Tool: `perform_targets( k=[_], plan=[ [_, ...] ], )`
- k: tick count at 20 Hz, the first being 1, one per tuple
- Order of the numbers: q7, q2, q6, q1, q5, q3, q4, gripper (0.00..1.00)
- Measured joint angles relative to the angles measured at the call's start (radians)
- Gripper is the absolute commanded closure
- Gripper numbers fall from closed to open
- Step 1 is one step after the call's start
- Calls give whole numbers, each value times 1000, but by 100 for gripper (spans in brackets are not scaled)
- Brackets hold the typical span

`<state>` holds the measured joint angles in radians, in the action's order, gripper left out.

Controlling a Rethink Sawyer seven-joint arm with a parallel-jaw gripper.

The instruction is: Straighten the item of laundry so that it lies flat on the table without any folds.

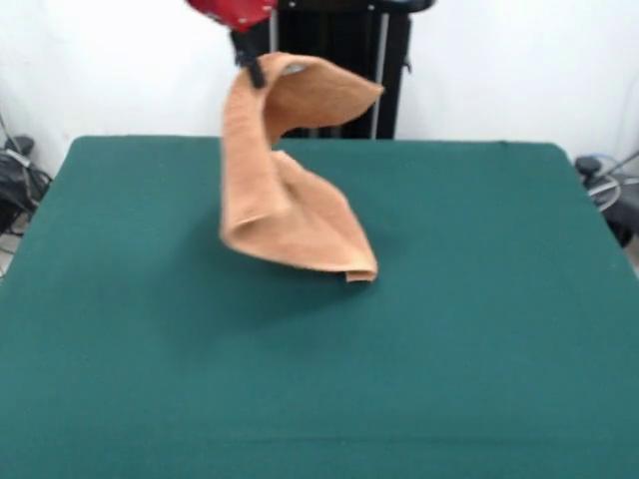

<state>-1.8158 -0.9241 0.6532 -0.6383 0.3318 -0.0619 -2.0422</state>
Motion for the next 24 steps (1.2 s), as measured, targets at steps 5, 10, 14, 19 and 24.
perform_targets(
  k=[5, 10, 14, 19, 24],
  plan=[
    [61, -2, 6, -62, -73, -24, 4, 100],
    [115, -18, 95, -97, -212, -28, 47, 100],
    [130, -33, 204, -123, -274, -44, 89, 100],
    [151, -56, 296, -145, -310, -80, 133, 100],
    [159, -68, 402, -153, -357, -110, 214, 100]
  ],
)
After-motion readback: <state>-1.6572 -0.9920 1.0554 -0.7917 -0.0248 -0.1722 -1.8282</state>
